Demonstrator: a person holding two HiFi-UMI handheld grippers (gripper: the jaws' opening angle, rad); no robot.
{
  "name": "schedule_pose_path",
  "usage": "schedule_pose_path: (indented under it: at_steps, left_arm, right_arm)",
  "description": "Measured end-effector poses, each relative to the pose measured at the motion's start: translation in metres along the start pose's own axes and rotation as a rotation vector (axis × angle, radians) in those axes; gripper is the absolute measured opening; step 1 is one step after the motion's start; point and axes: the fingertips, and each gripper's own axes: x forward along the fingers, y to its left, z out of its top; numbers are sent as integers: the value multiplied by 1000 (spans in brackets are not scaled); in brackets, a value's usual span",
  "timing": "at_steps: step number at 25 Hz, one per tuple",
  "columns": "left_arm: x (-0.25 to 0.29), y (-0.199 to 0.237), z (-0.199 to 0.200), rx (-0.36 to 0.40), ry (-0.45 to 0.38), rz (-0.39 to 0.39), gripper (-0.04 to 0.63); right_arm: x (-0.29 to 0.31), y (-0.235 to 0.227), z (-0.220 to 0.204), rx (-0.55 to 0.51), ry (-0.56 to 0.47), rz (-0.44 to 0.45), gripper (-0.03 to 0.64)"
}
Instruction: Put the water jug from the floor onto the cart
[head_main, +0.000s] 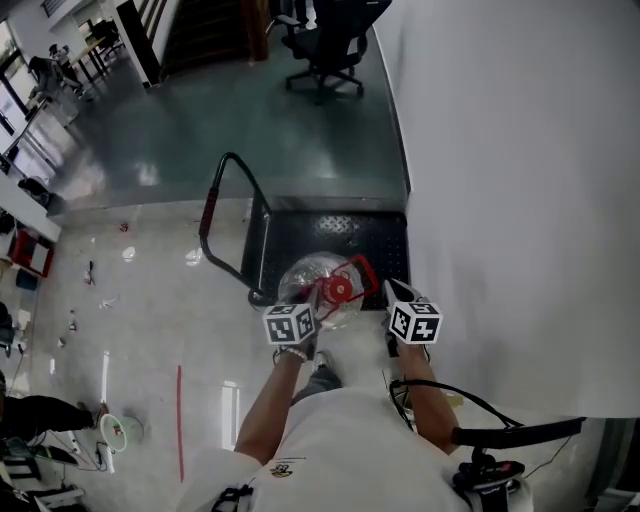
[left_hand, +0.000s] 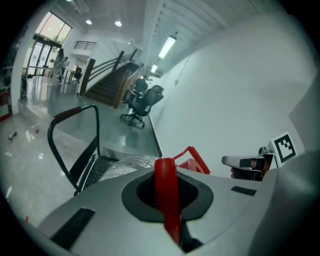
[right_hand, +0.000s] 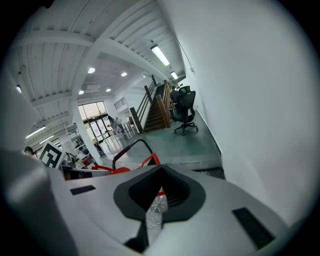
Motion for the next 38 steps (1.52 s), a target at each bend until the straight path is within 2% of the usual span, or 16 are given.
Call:
schedule_pose_path:
  at_steps: [5, 10, 17, 23, 30, 38]
  left_arm:
    - [49, 31, 18, 34, 4, -46, 3]
    - [47, 20, 64, 58, 9, -102, 3]
    - [89, 53, 60, 95, 34, -141, 3]
    - [122, 63, 76, 82, 56, -139, 3]
    - [167, 70, 86, 62, 83, -114, 3]
    - [192, 78, 79, 80, 102, -81, 3]
  right_arm:
    - [50, -12, 1, 16, -28, -38, 15]
    - [47, -3, 34, 30, -51, -86, 15]
    - [82, -10, 11, 62, -60, -135, 15]
    - [103, -30, 25, 74, -41, -160, 15]
    - [137, -62, 49, 71, -23, -151, 15]
    - [168, -79, 52, 73, 1, -122, 15]
